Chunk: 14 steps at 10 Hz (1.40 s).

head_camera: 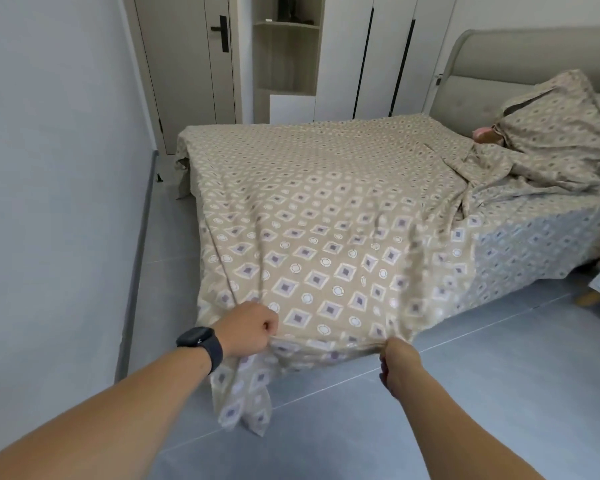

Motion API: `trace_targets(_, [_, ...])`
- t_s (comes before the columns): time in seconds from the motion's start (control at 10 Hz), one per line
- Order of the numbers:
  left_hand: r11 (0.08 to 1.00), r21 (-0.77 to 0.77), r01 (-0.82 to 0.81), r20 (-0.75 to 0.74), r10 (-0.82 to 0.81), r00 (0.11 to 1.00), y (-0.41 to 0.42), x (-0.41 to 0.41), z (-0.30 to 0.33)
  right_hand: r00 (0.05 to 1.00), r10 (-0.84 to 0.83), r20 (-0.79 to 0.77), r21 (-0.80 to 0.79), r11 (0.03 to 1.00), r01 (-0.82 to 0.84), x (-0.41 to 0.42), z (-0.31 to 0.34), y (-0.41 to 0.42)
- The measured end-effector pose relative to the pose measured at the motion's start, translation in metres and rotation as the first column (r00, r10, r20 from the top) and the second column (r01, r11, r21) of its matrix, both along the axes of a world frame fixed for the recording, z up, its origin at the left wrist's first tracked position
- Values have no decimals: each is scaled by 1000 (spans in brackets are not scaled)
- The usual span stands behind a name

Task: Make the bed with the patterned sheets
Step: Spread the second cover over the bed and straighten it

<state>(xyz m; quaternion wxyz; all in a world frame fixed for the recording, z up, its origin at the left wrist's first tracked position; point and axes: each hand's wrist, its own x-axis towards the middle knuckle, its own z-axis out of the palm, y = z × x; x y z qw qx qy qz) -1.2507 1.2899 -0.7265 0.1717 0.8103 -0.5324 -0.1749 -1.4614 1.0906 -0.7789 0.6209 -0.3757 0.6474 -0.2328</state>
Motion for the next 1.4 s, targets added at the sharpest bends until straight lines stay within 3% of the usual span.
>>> trace_targets(0.1, [999, -11, 35, -64, -35, 997, 0, -4, -1, 981, -192, 13, -82, 978, 193, 11, 7, 0])
trace_targets(0.2, [997, 33, 65, -117, -61, 991, 0, -9, -5, 955, -232, -186, -180, 963, 199, 20, 16, 13])
trace_targets(0.3, [995, -84, -55, 99, 63, 993, -3, 7, -11, 965, -58, -256, -348, 937, -36, 26, 15, 22])
trace_targets(0.4, [782, -395, -482, -73, 496, 865, -2, 30, -17, 974, 45, -224, -434, 890, -141, 39, 17, 34])
trace_targets(0.5, [537, -213, -816, -499, 658, 563, 7, 56, -32, 968, 145, -203, -520, 822, -232, 49, 23, 53])
trace_targets(0.6, [618, -72, -782, -590, 606, 533, 17, 73, -50, 962, 231, -146, -573, 773, -273, 55, 28, 71])
trace_targets(0.7, [594, -154, -790, -529, 625, 573, 11, 74, -45, 929, 356, -99, -579, 739, -345, 59, 33, 86])
trace_targets(0.9, [552, -175, -815, -455, 689, 565, 10, 87, -49, 789, 577, -212, -648, 521, -555, 68, 34, 99])
trace_targets(1.0, [456, -145, -878, -445, 762, 470, 16, 91, -46, 609, 724, -324, -604, 337, -722, 70, 39, 98])
trace_targets(1.1, [276, -103, -956, -524, 801, 288, 23, 92, -46, 482, 724, -494, -601, 116, -791, 67, 41, 97])
trace_targets(1.2, [236, 41, -971, -629, 761, 158, 24, 96, -62, 463, 712, -529, -601, 70, -796, 62, 40, 95])
trace_targets(1.3, [377, 150, -914, -667, 721, 188, 20, 115, -98, 453, 717, -529, -593, 69, -802, 58, 40, 90])
trace_targets(1.4, [279, 238, -930, -725, 688, 21, 35, 79, -55, 443, 719, -535, -585, 63, -808, 56, 41, 86])
